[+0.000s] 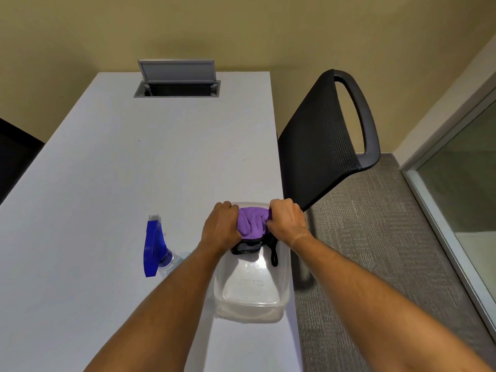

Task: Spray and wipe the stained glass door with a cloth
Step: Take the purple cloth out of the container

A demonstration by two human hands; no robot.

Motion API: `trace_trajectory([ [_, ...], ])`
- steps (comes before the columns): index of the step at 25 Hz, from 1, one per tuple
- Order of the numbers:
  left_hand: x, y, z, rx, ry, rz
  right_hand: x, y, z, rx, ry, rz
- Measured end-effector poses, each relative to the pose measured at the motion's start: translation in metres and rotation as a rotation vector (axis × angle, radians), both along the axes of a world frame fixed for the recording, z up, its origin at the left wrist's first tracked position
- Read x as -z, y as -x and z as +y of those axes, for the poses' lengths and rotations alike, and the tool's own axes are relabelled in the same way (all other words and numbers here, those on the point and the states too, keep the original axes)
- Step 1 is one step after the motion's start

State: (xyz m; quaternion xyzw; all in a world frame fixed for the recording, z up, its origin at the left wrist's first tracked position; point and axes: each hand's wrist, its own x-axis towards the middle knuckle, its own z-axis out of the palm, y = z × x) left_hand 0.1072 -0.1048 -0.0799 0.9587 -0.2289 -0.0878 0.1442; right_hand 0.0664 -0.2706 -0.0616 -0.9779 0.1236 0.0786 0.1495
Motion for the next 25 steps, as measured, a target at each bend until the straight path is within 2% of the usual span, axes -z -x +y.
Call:
trace_trajectory([
  [5,-0.01,0.007,0.004,-0.016,0.023,0.014,-0.004,0.007,-0.002,0.124,-0.143,-0.065],
  [16,-0.073,0.034,0.009,-0.103,0.16,-0.057,-0.055,0.038,-0.009,0.183,-0.289,-0.239],
  [21,-0.118,0.052,0.003,-0.055,0.276,-0.064,-0.097,0.07,-0.03,0.181,-0.313,-0.28],
  [25,-0.154,0.075,-0.009,0.03,0.385,0.041,-0.13,0.118,-0.059,0.199,-0.353,-0.333],
])
